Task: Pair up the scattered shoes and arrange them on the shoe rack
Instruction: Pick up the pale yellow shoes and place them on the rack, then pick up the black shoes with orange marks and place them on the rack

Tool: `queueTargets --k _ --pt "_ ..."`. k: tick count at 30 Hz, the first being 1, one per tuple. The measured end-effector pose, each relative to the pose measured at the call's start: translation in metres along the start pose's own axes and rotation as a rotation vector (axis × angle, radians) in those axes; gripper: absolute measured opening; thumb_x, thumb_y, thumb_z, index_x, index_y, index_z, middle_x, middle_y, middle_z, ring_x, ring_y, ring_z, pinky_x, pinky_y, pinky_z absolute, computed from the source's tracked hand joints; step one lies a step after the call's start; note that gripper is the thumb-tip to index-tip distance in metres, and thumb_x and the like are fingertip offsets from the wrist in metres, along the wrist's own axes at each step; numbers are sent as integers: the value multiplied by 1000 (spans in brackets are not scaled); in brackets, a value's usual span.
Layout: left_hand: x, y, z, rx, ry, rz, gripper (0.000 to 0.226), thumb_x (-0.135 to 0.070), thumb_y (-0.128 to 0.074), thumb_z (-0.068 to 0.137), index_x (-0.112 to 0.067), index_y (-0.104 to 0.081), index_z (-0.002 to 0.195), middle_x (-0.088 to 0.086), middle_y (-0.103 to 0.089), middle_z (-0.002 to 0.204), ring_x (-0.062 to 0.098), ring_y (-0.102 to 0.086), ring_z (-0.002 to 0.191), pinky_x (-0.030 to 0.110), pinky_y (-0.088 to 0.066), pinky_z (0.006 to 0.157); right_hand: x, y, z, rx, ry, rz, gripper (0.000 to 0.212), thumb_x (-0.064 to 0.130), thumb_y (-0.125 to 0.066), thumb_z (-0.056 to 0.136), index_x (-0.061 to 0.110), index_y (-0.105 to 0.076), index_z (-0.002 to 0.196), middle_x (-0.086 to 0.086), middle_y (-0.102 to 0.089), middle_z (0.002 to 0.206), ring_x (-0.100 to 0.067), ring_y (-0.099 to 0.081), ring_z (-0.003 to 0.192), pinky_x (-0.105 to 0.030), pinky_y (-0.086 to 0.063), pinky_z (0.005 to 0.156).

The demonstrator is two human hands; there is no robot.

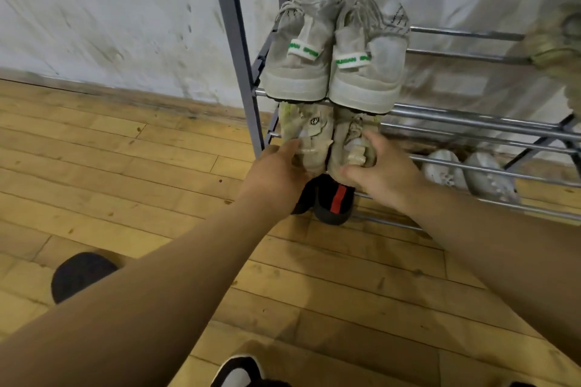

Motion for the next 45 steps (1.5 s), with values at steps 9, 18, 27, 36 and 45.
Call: queueTargets --k 9,18,27,36,45 --pt "11 19 -40 -180 -23 -17 65 -40 -63 97 -41 -32 153 -5 -51 142 19 -54 123 40 -52 95 21 -11 -29 -191 154 -195 70 45 -70 88 25 -44 150 2 -45 148 -19 -43 135 -23 -31 102" --pt "194 62 -183 -20 807 257 85 -70 -53 88 -48 -11 158 7 -8 165 44 -22 144 60 -34 112 71 -117 -94 434 270 -353 49 47 -62 95 36 -48 141 13 -34 151 -13 -37 139 -30 -37 110" --pt "259 49 -235 59 892 -48 94 -56 -64 89 -48 -2 159 17 -23 158 30 -57 112 32 -59 77 109 -190 -104 652 265 -368 54 41 -65 94 40 -46 145 6 -46 141 -11 -56 109 -25 -49 88" --pt "112 156 -219 -252 283 -995 69 -25 -49 103 -70 -16 145 -12 -65 132 23 -70 114 50 -53 102 189 -102 -115 661 323 -156 59 49 -50 102 58 -21 153 21 -40 151 -11 -54 131 -21 -46 97" --pt "-72 236 -238 -41 -397 -778 68 -24 -35 99 -74 -17 140 -24 -36 159 8 -43 143 46 -40 116 240 45 -183 434 401 450 50 32 -43 108 57 -34 150 28 -66 119 2 -68 107 -26 -60 86"
Point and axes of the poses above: each hand's wrist, its own z-axis towards the middle knuckle, its own y-axis out of the back of the hand, x = y × z, the point moved 1 cm from there along z, towards the middle knuckle
